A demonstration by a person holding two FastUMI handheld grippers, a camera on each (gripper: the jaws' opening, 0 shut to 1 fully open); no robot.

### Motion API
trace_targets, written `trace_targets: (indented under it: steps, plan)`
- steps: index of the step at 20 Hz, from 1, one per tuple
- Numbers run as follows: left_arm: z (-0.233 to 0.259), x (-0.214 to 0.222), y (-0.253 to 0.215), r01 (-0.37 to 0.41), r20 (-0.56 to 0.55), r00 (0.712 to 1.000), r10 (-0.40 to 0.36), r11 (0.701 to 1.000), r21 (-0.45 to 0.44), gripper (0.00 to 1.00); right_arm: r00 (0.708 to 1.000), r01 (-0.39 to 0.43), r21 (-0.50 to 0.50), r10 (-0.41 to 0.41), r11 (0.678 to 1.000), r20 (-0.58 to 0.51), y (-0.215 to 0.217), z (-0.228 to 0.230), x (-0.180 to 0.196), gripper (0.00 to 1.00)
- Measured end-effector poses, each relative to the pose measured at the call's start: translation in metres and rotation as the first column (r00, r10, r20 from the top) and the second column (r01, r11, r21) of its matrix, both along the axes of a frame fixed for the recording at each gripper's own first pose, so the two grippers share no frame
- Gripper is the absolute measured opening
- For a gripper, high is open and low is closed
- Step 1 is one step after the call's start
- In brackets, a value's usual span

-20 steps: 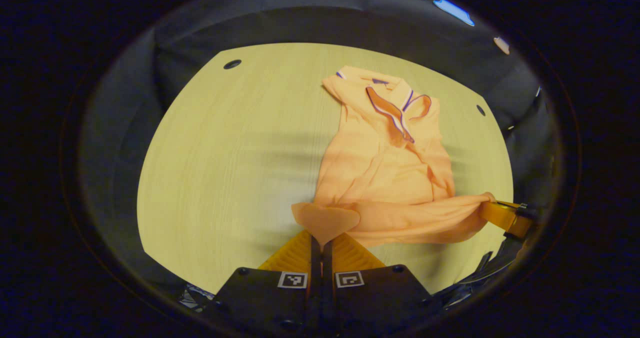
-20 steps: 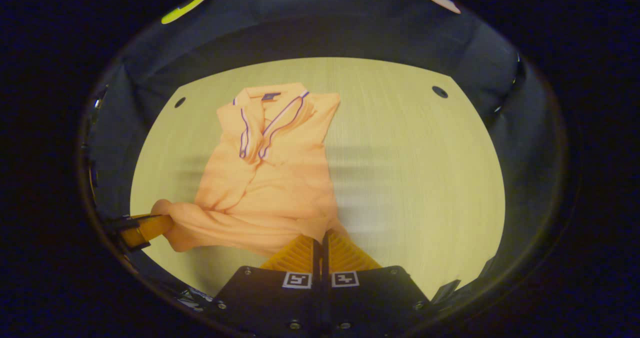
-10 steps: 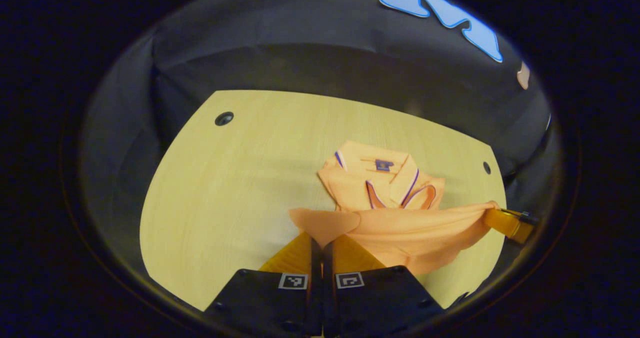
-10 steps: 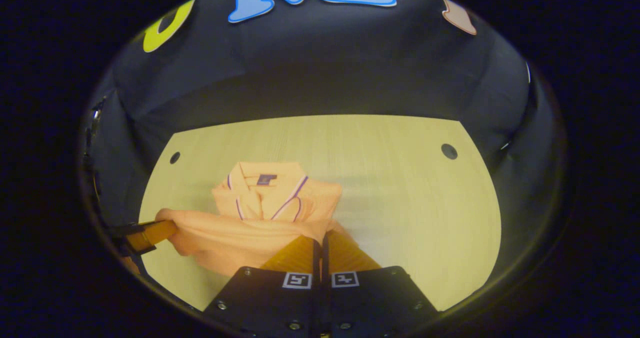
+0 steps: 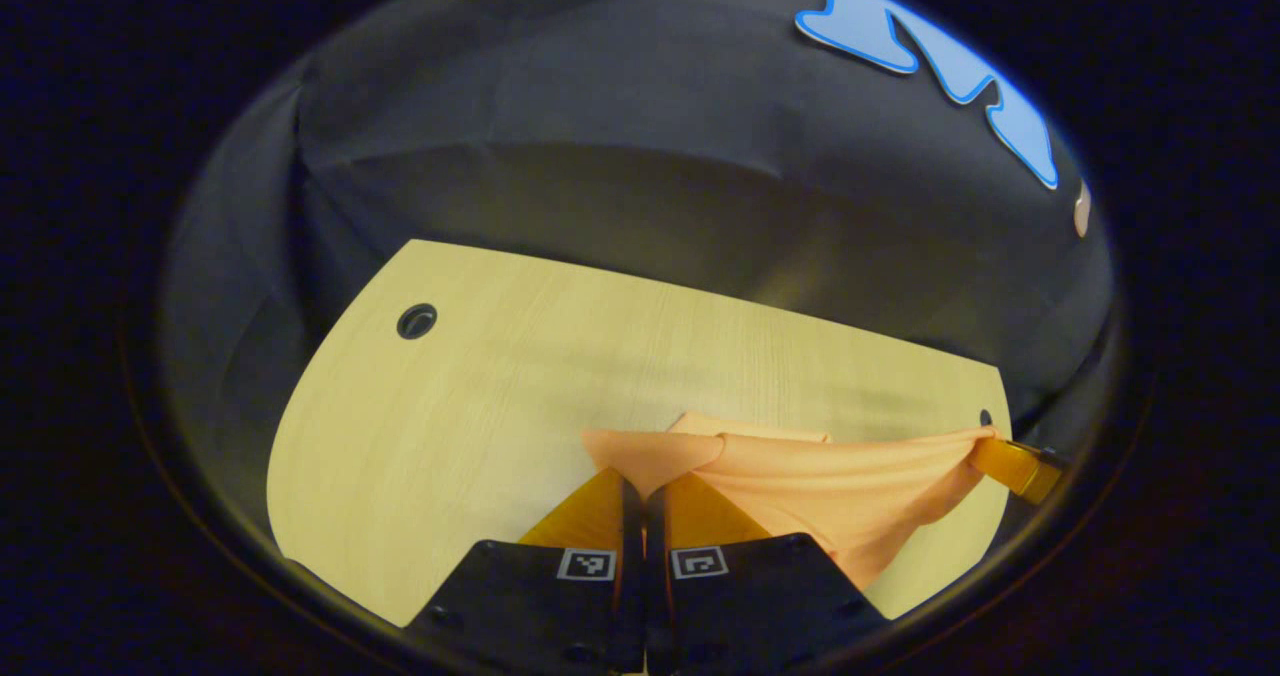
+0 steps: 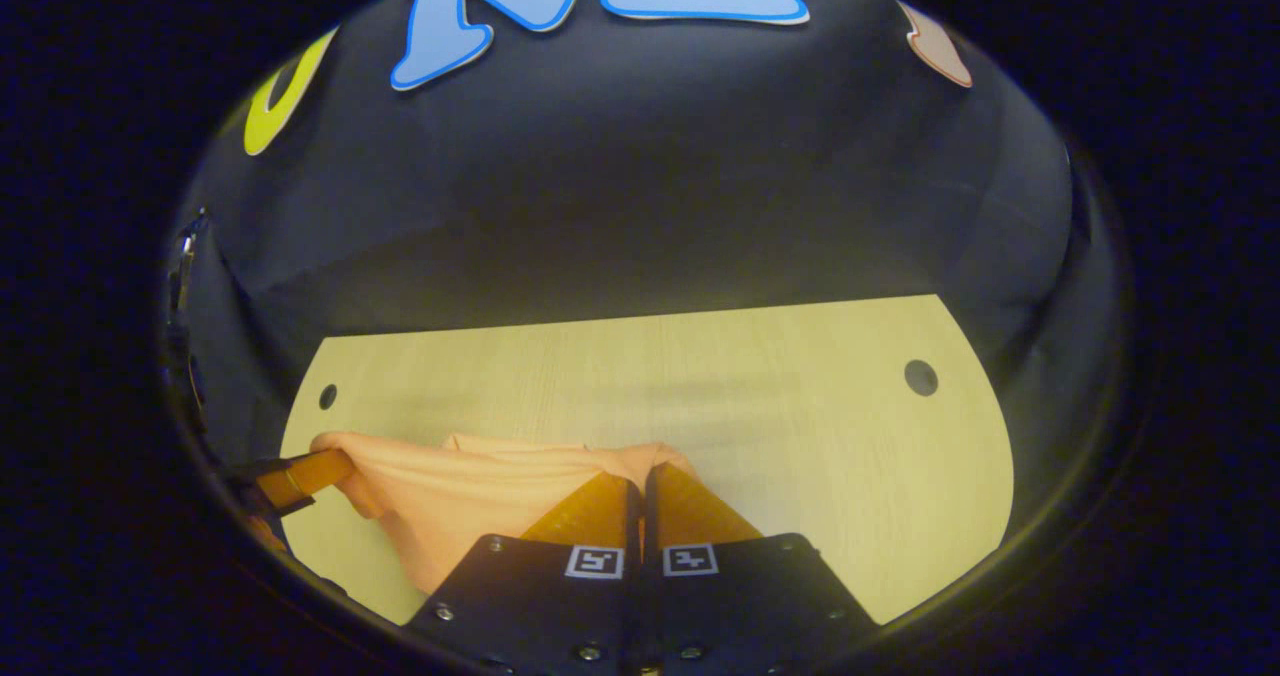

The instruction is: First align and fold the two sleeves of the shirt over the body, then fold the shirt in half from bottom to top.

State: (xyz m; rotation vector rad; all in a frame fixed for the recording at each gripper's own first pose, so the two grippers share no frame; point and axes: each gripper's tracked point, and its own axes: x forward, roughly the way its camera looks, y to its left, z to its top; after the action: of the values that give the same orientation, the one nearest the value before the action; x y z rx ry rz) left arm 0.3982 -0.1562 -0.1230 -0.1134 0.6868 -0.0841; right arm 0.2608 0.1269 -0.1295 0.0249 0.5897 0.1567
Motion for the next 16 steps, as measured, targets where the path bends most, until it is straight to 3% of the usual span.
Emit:
trace_targets:
  steps: [4,9,10,11,13,14,16]
  plan:
    - [-0.026,0.027,-0.008,0.02,-0.005,1.0,-0.02,0.999,0.043,0.06,1.0,0.004,0.004,-0.004,1.0,-0.009,0.001,-0.017,0.024,0.0]
    - [-0.036,0.031,-0.012,0.02,-0.01,1.0,-0.019,0.999,0.027,0.09,0.999,-0.001,0.018,0.002,1.0,-0.035,0.0,-0.034,0.028,0.01]
    - [-0.036,0.029,-0.017,0.026,-0.016,1.0,-0.026,1.0,0.016,0.11,0.999,-0.003,0.022,0.004,1.0,-0.032,0.001,-0.035,0.027,0.05]
    - [-0.037,0.025,-0.018,0.026,-0.028,0.999,-0.025,0.999,0.02,0.21,0.999,-0.006,0.024,0.007,1.0,-0.035,0.0,-0.036,0.028,0.07]
    - [-0.034,0.022,-0.018,0.024,-0.036,0.999,-0.023,0.999,0.025,0.56,1.0,0.001,0.027,0.0,1.0,-0.031,-0.001,-0.04,0.028,0.13]
    - [-0.031,0.02,-0.019,0.021,-0.031,0.999,-0.02,1.0,0.021,0.65,0.999,-0.003,0.037,0.005,0.999,-0.032,0.001,-0.041,0.025,0.2]
    - [-0.023,0.016,-0.025,0.018,-0.019,1.0,-0.018,1.0,0.006,0.75,1.0,0.008,0.031,-0.008,0.999,-0.02,-0.003,-0.034,0.02,0.52]
